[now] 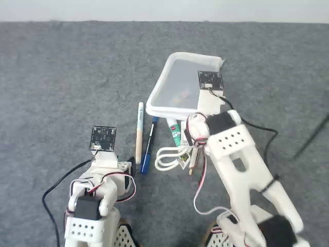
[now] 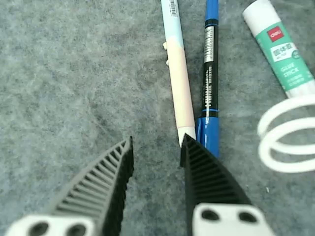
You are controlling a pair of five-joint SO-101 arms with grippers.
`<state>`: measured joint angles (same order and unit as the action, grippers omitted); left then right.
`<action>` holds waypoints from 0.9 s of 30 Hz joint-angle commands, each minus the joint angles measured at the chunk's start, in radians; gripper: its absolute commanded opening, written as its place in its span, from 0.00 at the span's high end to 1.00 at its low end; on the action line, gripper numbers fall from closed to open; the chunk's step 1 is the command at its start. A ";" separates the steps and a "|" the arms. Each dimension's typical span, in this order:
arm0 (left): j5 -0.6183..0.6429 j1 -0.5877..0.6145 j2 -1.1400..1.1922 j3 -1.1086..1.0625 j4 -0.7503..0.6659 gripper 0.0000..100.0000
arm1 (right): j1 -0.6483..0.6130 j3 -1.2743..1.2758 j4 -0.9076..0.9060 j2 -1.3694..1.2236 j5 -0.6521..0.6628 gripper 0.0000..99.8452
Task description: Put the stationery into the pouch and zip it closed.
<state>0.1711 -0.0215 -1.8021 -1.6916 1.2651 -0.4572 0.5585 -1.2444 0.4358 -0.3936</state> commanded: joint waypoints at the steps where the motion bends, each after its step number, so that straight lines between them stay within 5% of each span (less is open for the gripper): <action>1: 0.009 0.005 -0.026 0.007 0.002 0.85 | 0.018 -0.069 0.001 0.102 0.029 0.99; 19: 0.009 0.005 -0.026 0.007 0.002 0.85 | 0.171 -0.143 0.162 0.136 0.463 1.00; 27: 0.009 0.005 -0.026 0.007 0.002 0.85 | 0.173 -0.101 0.042 0.260 0.499 1.00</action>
<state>0.1711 -0.0215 -1.8021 -1.6916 1.2651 -0.2992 0.4803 -1.1600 0.6076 0.0898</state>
